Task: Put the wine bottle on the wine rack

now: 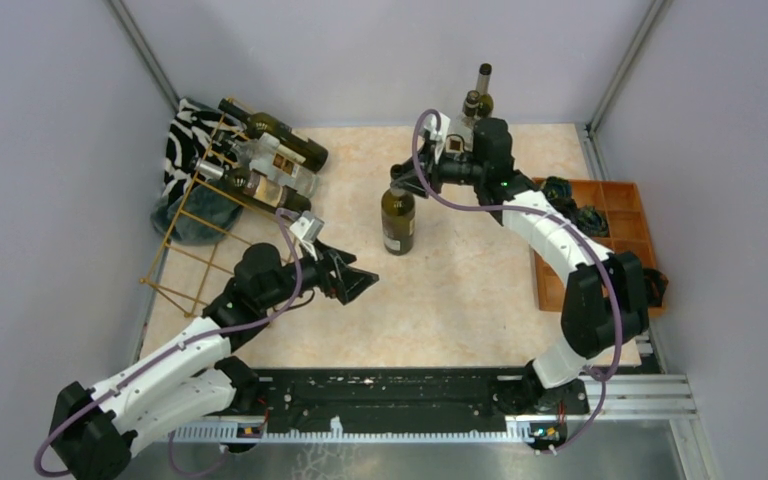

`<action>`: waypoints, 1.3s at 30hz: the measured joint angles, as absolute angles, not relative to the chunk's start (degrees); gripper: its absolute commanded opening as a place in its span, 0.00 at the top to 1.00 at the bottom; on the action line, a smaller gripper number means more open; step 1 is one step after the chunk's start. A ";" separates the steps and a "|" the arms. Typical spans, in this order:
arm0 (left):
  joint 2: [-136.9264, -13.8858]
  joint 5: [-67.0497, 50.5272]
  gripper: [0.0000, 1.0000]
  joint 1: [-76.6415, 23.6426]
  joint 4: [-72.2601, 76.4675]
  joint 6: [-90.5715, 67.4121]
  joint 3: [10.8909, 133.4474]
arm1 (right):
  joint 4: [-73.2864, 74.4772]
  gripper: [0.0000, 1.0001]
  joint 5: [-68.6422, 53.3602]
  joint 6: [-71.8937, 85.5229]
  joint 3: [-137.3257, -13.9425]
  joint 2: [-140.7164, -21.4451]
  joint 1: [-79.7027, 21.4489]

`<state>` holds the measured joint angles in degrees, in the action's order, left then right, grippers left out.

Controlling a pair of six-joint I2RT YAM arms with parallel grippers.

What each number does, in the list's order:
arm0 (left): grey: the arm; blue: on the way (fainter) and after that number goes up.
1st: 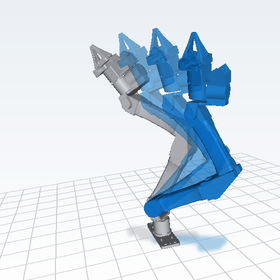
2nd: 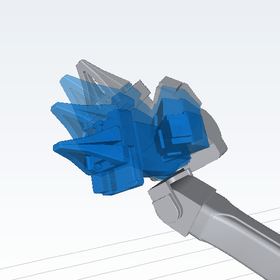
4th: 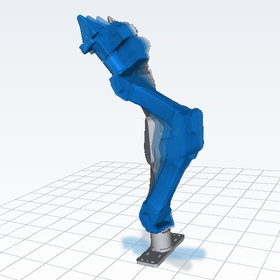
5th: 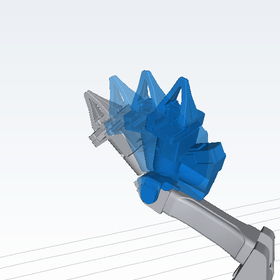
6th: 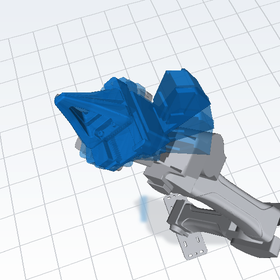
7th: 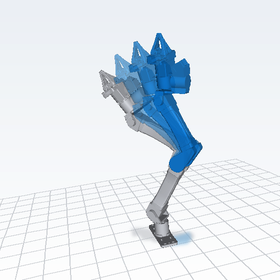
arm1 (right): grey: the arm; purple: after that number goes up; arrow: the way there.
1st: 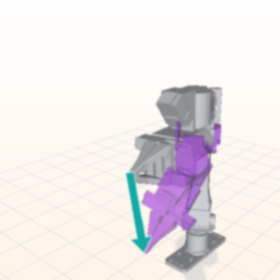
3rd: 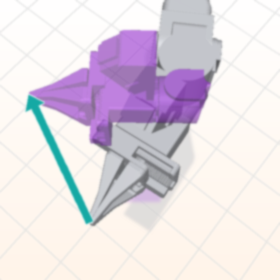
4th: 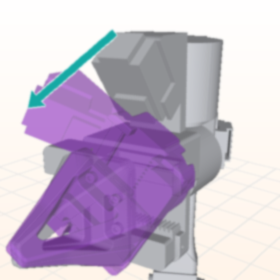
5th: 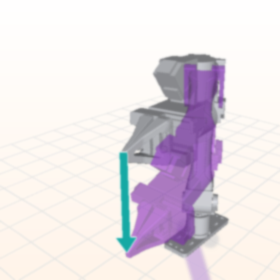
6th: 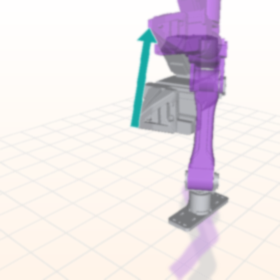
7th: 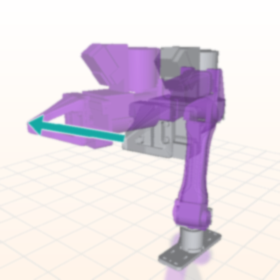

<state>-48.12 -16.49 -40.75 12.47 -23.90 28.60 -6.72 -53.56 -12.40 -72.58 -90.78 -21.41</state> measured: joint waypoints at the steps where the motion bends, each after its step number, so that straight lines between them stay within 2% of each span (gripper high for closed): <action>1: -47.77 -16.27 0.01 -40.75 12.08 -23.79 28.60 | -6.46 0.50 -53.76 -12.47 -72.07 -90.30 -21.37; 4: -47.46 -15.77 0.01 -40.75 10.46 -23.66 29.30 | -5.93 0.26 -54.30 -13.17 -70.72 -88.71 -21.28; 6: -47.46 -15.62 0.01 -40.75 9.89 -23.68 29.76 | -5.67 0.14 -54.50 -13.37 -70.11 -87.74 -21.26; 8: -47.57 -15.62 0.01 -40.75 9.06 -23.68 30.87 | -4.58 0.06 -54.72 -13.80 -70.04 -86.96 -21.26; 10: -47.57 -15.62 0.01 -40.75 8.40 -23.64 32.34 | -2.98 0.03 -54.74 -14.22 -70.06 -86.06 -21.26; 16: -48.99 -15.14 0.01 -40.75 6.31 -22.17 40.23 | 3.73 0.02 -55.81 -15.64 -69.87 -82.46 -19.92; 26: -60.53 -8.45 0.01 -40.77 -1.21 -16.97 59.09 | 14.22 0.01 -58.52 -18.41 -59.55 -69.82 -10.96; 33: -71.13 -2.81 0.01 -40.77 -7.64 -16.43 71.46 | 15.46 0.01 -57.52 -20.60 -47.51 -62.59 -8.47; 39: -76.27 3.27 0.01 -41.39 -11.49 -16.36 78.46 | 16.29 0.02 -53.65 -23.77 -45.89 -62.35 -6.83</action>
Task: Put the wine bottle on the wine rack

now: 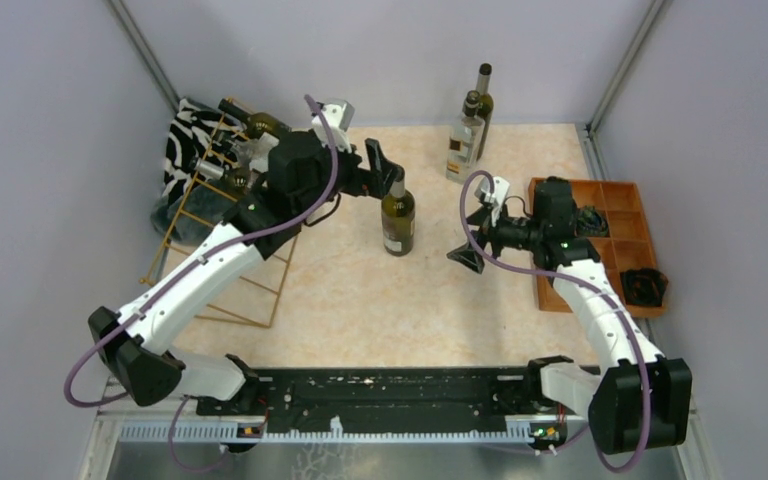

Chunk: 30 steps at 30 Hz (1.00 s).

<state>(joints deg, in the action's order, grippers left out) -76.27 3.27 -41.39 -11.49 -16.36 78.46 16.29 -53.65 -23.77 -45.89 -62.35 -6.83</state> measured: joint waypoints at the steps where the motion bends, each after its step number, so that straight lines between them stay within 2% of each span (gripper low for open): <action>1: -77.08 4.80 0.01 -41.82 -12.14 -16.23 79.55 | 16.40 0.02 -53.10 -24.32 -45.87 -62.35 -6.83; 9: -89.49 22.98 0.01 -48.69 -19.40 -14.70 92.71 | 17.15 0.02 -49.32 -27.49 -45.87 -62.30 -6.83; 15: -94.85 29.34 0.01 -50.50 -22.76 -12.88 95.64 | 17.23 0.02 -48.58 -28.47 -45.84 -62.30 -6.83; 25: -99.37 31.99 0.14 -51.11 -24.49 -11.88 98.74 | 17.23 0.02 -48.31 -28.99 -45.82 -62.26 -6.83; 30: -99.81 32.10 0.28 -51.27 -25.67 -11.75 98.74 | 17.23 0.02 -48.23 -29.17 -45.80 -62.00 -6.83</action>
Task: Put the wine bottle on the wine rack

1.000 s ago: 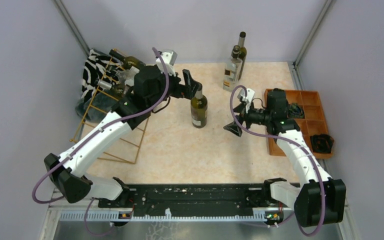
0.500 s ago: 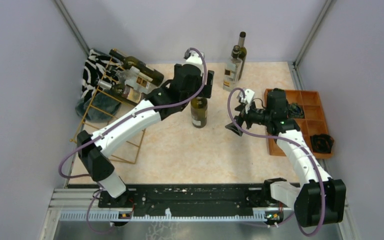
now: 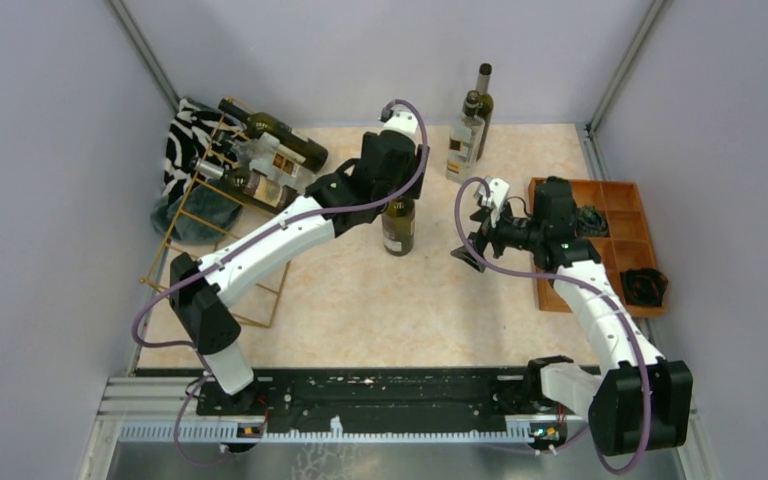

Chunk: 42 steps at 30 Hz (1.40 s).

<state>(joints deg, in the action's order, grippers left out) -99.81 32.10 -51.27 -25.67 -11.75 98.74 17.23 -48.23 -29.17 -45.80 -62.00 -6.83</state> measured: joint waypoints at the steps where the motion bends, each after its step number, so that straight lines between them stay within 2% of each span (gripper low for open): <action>1: -99.81 32.10 0.31 -51.29 -25.76 -11.70 98.74 | 17.23 0.02 -48.23 -29.32 -45.78 -61.89 -6.83; 5: -99.96 32.05 0.34 -51.29 -25.89 -11.68 98.74 | 17.26 0.02 -48.23 -29.50 -45.78 -61.67 -6.83; 10: -100.86 32.01 0.51 -51.29 -26.02 -11.70 98.74 | 17.28 0.02 -48.23 -29.61 -45.78 -61.41 -6.83; 12: -101.23 31.92 0.65 -51.29 -26.20 -11.68 98.74 | 17.28 0.02 -48.25 -29.61 -45.78 -61.28 -6.83; 14: -101.56 31.83 0.87 -51.29 -26.22 -11.70 98.74 | 17.28 0.02 -48.29 -29.61 -45.78 -61.14 -6.83; 16: -101.58 31.09 1.00 -51.31 -26.02 -11.66 98.74 | 17.26 0.02 -48.31 -29.63 -45.78 -61.14 -6.83; 26: -96.55 25.80 1.00 -50.92 -21.93 -6.42 92.27 | 17.28 0.02 -49.34 -29.85 -45.74 -61.14 -6.83; 33: -89.38 10.02 1.00 -43.03 -19.31 -6.96 85.65 | 17.28 0.02 -50.30 -29.80 -45.74 -61.14 -6.83; 42: -86.11 -5.87 1.00 -32.34 -14.70 -13.69 81.87 | 17.21 0.02 -50.94 -29.54 -45.74 -61.04 -6.83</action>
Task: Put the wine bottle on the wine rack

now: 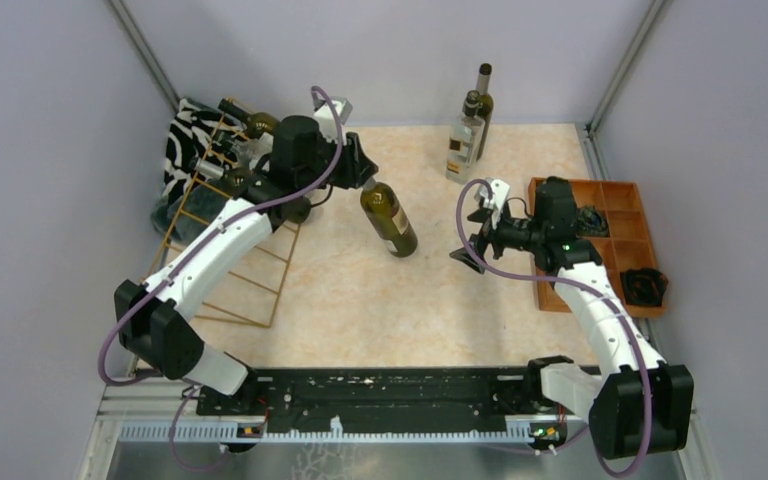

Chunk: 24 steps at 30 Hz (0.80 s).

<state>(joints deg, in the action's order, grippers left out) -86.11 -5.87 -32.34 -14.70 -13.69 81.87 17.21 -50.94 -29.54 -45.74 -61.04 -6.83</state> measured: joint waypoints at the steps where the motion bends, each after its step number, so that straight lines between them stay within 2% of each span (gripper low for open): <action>1: -85.86 -7.51 1.00 -31.48 -14.28 -14.66 81.34 | 17.21 0.02 -51.00 -29.45 -45.74 -60.99 -6.83; 11: -83.26 -19.25 1.00 -24.01 -13.65 -20.40 78.48 | 17.17 0.02 -51.13 -29.36 -45.71 -60.82 -6.83; 24: -80.44 -27.09 1.00 -16.19 -12.84 -23.88 75.59 | 17.15 0.02 -51.59 -29.34 -45.30 -60.82 -6.83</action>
<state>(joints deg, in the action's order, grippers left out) -80.44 -27.09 -16.19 -12.84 -23.88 75.59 17.15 -51.59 -29.34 -45.30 -60.82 -6.83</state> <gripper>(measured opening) 0.404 0.985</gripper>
